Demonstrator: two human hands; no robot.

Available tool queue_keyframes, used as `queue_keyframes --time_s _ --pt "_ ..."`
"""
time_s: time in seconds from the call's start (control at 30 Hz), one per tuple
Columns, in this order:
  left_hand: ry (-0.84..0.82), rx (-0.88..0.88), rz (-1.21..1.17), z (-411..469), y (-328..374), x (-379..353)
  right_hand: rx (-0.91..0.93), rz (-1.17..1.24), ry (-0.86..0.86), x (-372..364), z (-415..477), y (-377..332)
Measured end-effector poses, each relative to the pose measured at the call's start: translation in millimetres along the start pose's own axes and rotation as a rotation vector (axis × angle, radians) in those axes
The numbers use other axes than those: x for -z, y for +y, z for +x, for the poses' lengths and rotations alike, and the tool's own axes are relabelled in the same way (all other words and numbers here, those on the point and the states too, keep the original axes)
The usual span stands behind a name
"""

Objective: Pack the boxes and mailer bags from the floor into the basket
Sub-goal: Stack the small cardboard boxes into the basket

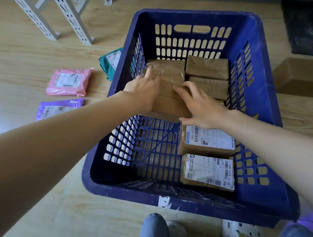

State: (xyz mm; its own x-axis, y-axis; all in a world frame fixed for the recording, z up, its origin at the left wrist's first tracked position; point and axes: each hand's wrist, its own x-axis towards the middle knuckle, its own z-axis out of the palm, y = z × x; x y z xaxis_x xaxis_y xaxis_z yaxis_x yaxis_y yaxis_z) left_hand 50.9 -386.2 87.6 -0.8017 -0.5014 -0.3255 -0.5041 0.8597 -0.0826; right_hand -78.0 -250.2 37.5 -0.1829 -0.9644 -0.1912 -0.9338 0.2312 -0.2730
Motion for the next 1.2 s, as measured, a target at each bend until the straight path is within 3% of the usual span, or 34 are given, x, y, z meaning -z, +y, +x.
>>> queue_keyframes --time_s 0.17,0.4,0.63,0.9,1.1,1.2 --pt "-0.048 -0.02 -0.155 9 -6 -35 -0.099 0.094 -0.061 -8 22 -1" --pt "-0.048 0.041 -0.306 21 -8 -70 -0.112 0.046 -0.086 -23 36 4" --pt "-0.205 -0.007 -0.301 27 -6 -83 -0.154 0.171 -0.071 -35 40 6" --pt "-0.217 -0.019 -0.268 7 0 -45 -0.249 0.289 -0.055 -5 12 4" --pt "-0.14 -0.069 -0.241 -35 22 22 -0.281 0.389 0.094 61 -49 -13" --pt "-0.098 -0.133 -0.216 -67 40 60 -0.296 0.322 0.186 94 -90 -29"
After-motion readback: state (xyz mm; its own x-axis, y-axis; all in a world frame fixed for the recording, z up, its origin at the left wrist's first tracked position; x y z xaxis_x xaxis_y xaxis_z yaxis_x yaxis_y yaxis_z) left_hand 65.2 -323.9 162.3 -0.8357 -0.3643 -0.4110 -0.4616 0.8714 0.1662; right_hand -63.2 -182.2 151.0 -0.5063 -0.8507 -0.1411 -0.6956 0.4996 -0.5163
